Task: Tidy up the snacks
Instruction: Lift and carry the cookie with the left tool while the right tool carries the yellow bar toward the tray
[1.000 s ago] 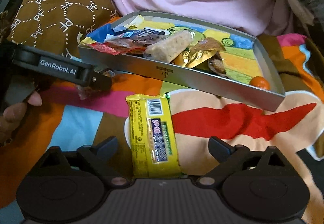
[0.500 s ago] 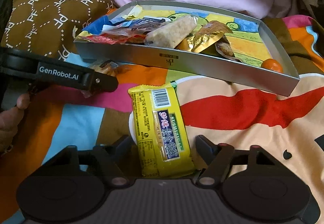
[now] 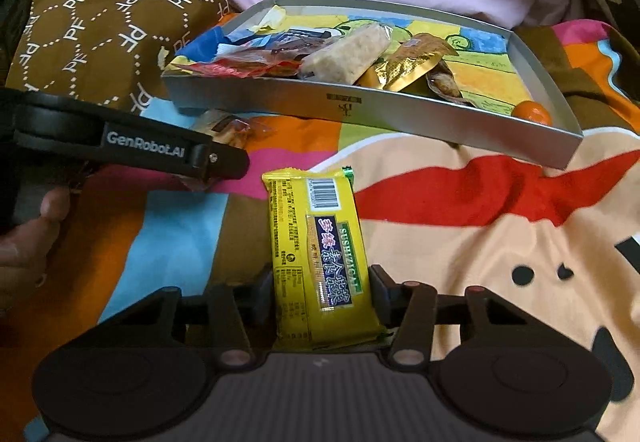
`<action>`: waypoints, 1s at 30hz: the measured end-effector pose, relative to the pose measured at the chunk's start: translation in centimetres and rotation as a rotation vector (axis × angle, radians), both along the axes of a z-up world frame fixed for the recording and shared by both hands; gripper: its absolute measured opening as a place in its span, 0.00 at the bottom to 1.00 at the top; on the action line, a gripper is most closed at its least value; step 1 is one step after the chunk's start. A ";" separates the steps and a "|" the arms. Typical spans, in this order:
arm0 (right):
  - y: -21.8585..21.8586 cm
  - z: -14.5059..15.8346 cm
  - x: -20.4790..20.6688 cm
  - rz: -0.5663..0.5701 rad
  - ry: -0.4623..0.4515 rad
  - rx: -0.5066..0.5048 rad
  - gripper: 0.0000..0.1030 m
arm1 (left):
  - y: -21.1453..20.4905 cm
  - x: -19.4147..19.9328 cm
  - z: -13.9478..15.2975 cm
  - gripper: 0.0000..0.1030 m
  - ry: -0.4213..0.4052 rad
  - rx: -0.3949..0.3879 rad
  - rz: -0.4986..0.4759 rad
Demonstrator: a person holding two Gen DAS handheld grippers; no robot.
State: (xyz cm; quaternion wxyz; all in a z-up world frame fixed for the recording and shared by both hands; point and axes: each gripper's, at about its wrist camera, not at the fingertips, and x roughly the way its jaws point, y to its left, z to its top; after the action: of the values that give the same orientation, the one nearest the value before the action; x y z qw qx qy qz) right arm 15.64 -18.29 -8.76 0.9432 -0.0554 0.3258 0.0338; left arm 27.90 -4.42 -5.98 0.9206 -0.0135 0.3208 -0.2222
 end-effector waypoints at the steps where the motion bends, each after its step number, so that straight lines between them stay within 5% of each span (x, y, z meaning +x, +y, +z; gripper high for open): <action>1: -0.1 0.1 -0.4 -0.003 0.002 0.000 0.52 | -0.2 -0.4 0.1 0.50 0.003 0.008 -0.002; 21: -2.7 0.1 -8.3 -0.006 0.049 -0.005 0.50 | -2.1 -9.0 -1.4 0.49 0.214 0.074 0.027; 25: -3.2 0.0 -8.1 -0.007 0.057 0.036 0.56 | -2.3 -9.6 -1.6 0.51 0.188 0.117 -0.001; 30: -3.9 0.0 -7.1 -0.009 0.076 0.101 0.67 | -1.8 -8.6 -1.6 0.53 0.198 0.076 -0.016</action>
State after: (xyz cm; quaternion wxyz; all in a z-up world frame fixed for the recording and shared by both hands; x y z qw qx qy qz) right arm 8.53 -22.22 -8.78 0.9318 -0.0048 0.3597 0.0481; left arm 19.33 -6.19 -7.59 0.8825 0.0022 0.4184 -0.2150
